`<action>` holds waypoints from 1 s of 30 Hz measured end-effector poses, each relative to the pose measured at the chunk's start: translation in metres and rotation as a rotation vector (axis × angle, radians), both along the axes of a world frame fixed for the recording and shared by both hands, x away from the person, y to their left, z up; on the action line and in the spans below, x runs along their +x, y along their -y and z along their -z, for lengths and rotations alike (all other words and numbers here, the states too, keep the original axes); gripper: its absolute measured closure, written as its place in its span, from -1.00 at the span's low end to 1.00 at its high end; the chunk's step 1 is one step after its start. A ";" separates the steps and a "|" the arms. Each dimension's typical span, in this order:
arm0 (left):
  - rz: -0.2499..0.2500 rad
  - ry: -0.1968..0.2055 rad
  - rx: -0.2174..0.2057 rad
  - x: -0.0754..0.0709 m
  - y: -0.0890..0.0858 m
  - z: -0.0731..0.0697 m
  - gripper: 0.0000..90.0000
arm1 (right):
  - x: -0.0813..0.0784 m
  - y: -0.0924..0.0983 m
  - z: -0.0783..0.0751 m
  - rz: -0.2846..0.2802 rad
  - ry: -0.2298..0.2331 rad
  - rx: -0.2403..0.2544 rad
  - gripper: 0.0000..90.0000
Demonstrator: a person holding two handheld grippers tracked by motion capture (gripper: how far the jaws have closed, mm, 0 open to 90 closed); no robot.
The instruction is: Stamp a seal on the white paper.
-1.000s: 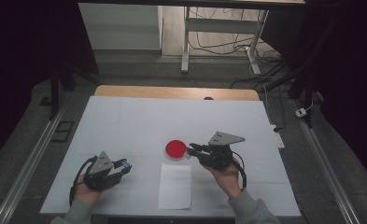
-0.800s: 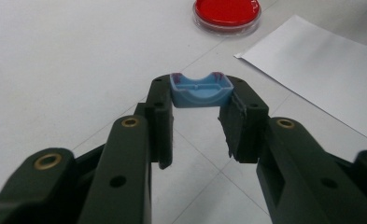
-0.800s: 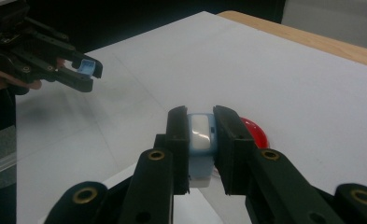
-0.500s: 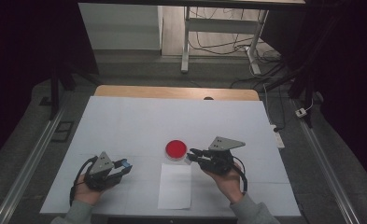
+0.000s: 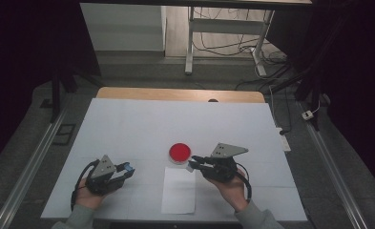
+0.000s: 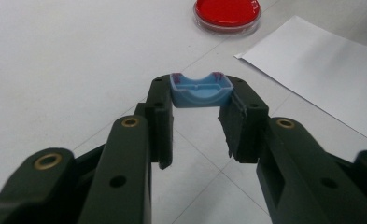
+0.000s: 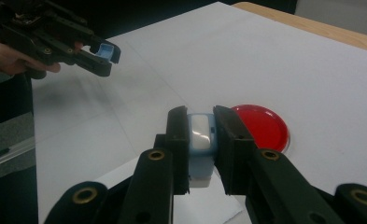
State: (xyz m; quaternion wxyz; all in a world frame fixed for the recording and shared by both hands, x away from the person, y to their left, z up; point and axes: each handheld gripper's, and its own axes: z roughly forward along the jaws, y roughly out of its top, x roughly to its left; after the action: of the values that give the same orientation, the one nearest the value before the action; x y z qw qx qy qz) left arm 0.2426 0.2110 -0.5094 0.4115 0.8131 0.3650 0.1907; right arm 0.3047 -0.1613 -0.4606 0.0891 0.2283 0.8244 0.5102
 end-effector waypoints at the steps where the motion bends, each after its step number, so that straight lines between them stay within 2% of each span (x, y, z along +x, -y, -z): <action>1: 0.000 0.000 0.000 0.000 0.000 0.000 0.45 | -0.001 -0.001 0.000 -0.002 0.000 0.003 0.68; 16: -0.002 -0.002 -0.002 0.000 0.000 0.000 0.45 | -0.011 -0.011 0.006 -0.050 -0.011 -0.013 0.68; 30: 0.002 -0.002 -0.003 0.000 0.000 0.001 0.45 | -0.016 -0.021 0.014 -0.089 -0.025 -0.061 0.68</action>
State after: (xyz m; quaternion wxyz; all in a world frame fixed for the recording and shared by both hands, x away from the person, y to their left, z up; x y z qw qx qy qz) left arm 0.2426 0.2108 -0.5099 0.4122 0.8131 0.3651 0.1889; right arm 0.2884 -0.1403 -0.4747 0.0628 0.1950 0.8499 0.4855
